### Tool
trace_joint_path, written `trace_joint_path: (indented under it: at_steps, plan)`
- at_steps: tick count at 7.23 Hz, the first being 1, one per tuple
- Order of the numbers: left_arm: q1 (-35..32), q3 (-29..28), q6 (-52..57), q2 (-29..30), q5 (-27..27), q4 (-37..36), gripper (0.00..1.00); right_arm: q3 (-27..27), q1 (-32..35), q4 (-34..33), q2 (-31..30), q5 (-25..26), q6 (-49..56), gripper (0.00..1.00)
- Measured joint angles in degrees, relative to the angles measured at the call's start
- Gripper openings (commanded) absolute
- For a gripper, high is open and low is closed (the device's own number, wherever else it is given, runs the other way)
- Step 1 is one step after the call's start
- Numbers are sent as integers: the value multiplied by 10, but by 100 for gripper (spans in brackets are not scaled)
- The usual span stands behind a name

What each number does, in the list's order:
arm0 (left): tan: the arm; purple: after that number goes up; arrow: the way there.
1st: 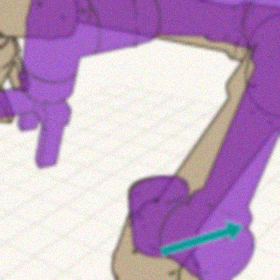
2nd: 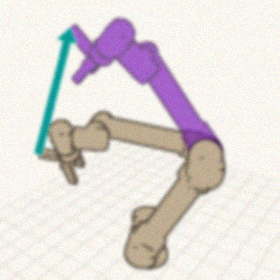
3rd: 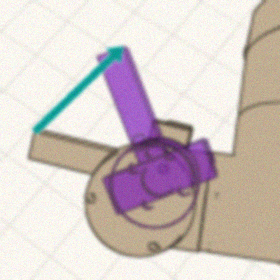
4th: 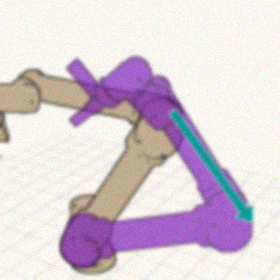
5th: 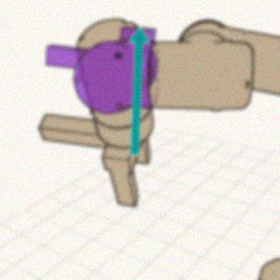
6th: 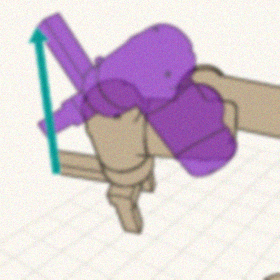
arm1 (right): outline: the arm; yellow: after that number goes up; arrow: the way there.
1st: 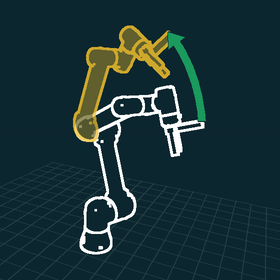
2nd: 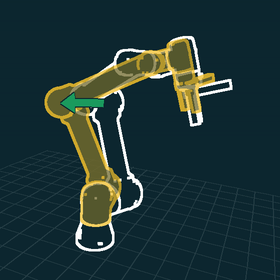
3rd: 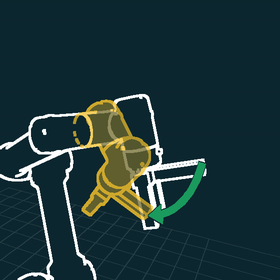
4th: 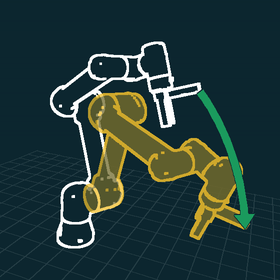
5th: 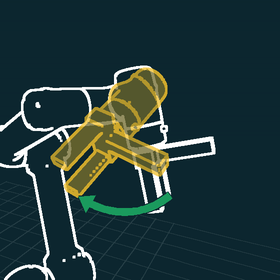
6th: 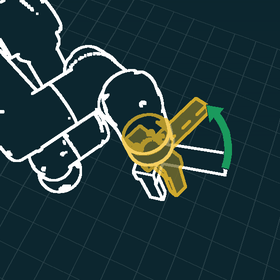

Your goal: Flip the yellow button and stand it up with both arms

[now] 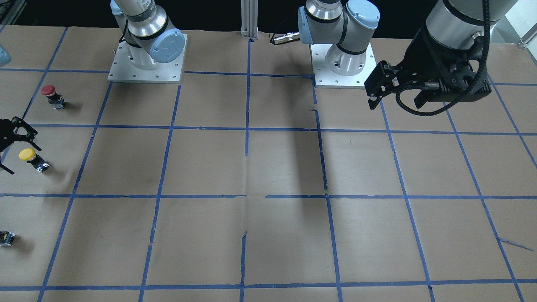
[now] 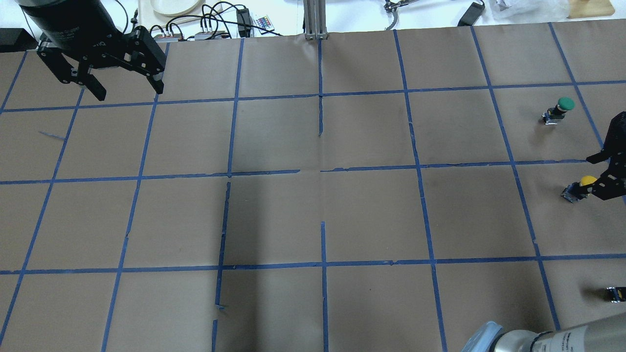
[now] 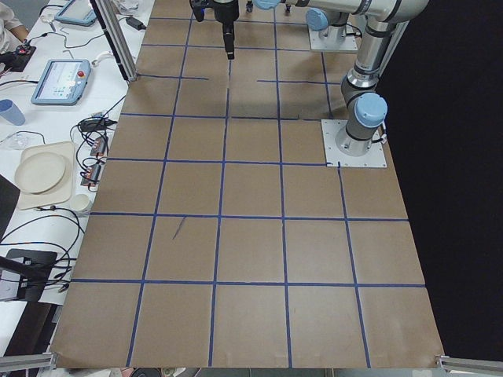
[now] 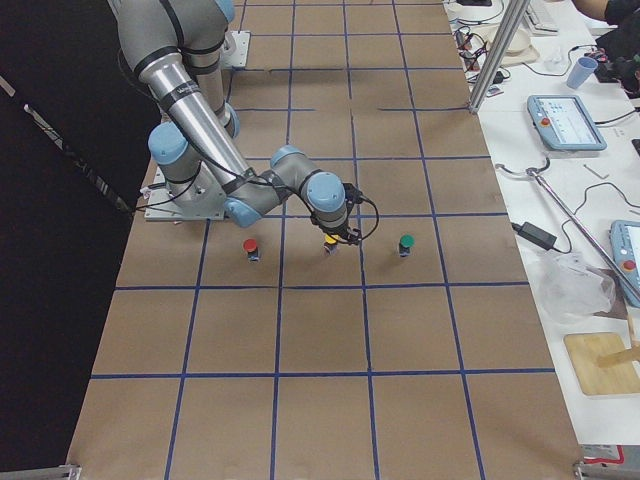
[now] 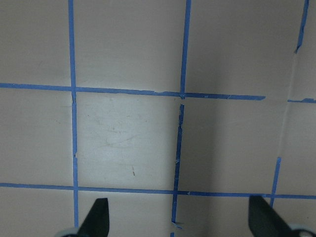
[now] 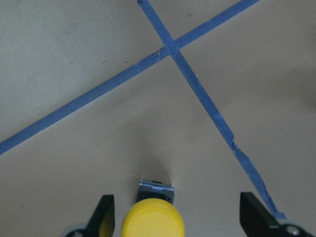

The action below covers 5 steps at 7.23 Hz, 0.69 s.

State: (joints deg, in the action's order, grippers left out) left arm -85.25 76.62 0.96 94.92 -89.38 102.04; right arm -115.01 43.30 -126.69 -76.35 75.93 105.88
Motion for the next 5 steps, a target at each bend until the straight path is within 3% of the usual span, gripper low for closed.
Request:
trace_joint_path:
  at_steps: [3,5]
  plan:
    - [1,-2,0,-3,0,0,100,0,1,33,-38,13,-85,99]
    - [3,-2,1,-4,0,1,100,-1,13,90,-115,36,-256,100]
